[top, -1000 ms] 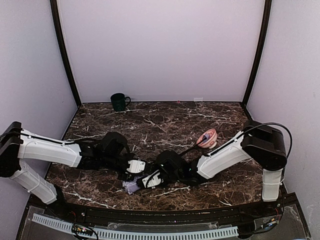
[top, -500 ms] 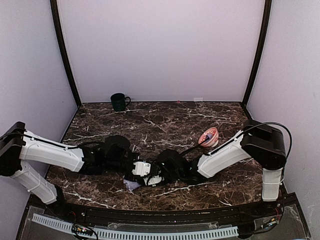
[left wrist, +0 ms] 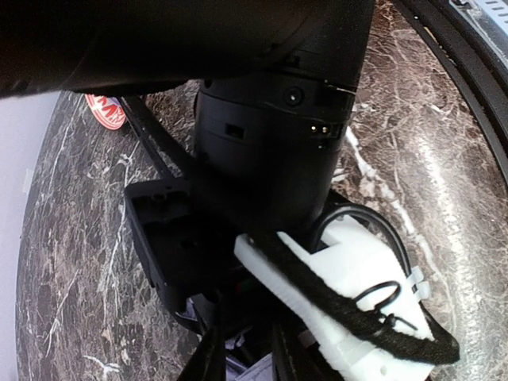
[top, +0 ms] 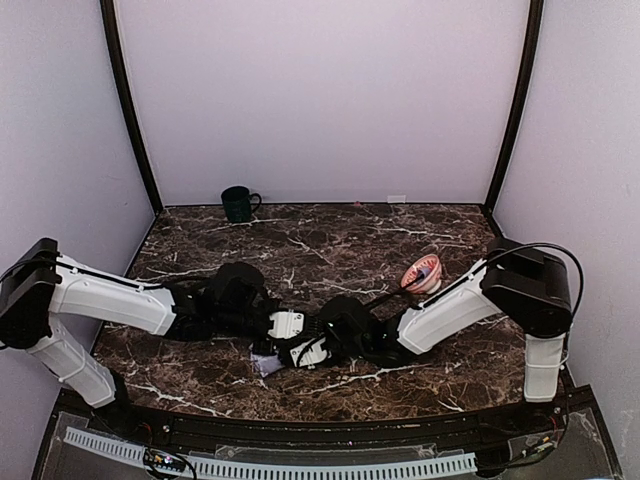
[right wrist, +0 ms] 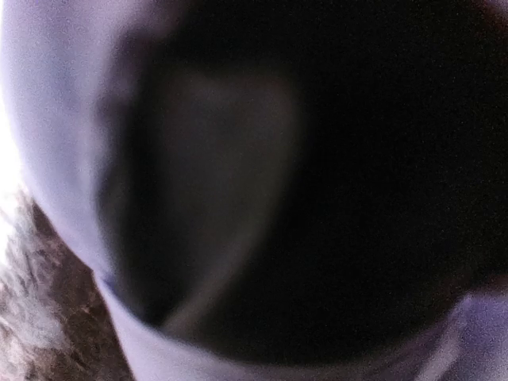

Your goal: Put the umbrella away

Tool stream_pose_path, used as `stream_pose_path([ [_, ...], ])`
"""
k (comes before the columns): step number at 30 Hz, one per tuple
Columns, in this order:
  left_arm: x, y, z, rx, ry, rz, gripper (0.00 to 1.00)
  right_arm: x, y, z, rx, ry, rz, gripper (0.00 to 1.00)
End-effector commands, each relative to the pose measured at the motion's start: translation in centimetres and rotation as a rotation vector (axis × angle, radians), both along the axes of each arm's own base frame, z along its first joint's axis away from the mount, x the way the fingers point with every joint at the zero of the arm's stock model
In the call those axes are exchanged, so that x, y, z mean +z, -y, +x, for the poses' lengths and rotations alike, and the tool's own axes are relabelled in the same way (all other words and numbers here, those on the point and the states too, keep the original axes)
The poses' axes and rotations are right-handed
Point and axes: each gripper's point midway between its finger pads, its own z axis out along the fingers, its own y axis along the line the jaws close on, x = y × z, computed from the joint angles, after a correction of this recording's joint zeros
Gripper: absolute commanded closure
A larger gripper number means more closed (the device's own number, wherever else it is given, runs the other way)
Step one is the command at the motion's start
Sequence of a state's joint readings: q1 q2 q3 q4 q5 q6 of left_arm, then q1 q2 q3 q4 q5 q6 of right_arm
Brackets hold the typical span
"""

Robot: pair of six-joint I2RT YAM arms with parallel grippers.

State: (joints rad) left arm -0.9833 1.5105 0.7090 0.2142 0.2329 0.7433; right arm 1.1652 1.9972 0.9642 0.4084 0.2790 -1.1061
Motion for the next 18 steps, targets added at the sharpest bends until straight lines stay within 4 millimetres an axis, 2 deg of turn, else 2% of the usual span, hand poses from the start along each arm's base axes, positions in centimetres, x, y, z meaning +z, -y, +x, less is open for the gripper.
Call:
stream_pose_path([
  [1,-6.1,-2.3,-2.6,0.095,-0.298,0.209,0.73,-0.3,2.0,2.9,-0.172,-0.041,0.049,1.00],
  [4,-6.1,-2.4,0.2,0.262,-0.262,0.205,0.63,0.2,1.9,2.6,-0.159,-0.050,0.061,1.00],
  [5,-6.1,-2.5,0.7,0.302,-0.259,0.194,0.55,0.4,1.8,2.5,-0.154,-0.053,0.064,1.00],
  [10,-5.9,-2.9,2.0,0.450,-0.377,0.180,0.43,1.0,1.5,2.8,-0.150,-0.029,0.065,1.00],
  [15,-6.2,-3.0,1.8,0.530,-0.660,0.246,0.41,1.5,1.1,3.5,-0.165,0.004,0.077,1.00],
  [18,-6.0,-2.4,0.7,0.487,-0.786,0.271,0.41,1.5,0.9,3.7,-0.168,0.027,0.077,1.00],
])
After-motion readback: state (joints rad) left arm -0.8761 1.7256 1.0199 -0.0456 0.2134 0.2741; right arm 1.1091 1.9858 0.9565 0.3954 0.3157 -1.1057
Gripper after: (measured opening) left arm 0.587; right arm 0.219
